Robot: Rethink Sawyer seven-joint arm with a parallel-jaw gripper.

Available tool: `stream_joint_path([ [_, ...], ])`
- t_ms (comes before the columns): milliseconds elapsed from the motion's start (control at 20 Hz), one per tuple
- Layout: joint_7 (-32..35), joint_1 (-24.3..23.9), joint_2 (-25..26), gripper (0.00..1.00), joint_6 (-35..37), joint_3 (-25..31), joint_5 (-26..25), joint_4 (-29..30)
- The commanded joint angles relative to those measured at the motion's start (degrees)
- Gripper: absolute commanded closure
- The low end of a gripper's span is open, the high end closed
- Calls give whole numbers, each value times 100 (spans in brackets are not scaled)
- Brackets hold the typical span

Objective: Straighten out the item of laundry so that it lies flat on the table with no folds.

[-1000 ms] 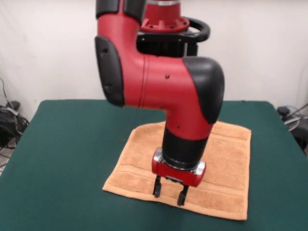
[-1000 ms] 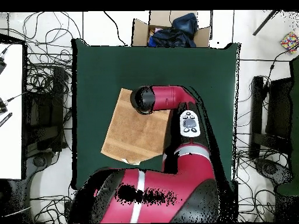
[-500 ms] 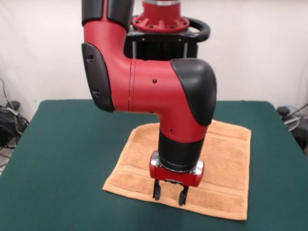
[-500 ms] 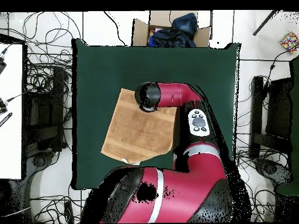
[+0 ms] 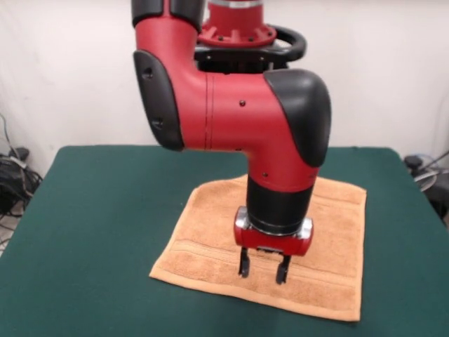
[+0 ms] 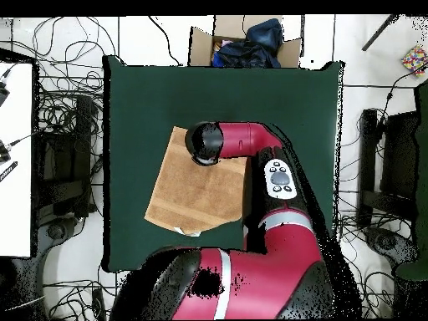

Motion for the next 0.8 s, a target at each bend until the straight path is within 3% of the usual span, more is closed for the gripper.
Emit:
stream_joint_path([
  [50,100,276,-58,0,-215,357,-147,766],
  [400,135,383,233,0,-628,317,-299,1035],
  [800,19,627,730,0,-1132,150,-724,893],
])
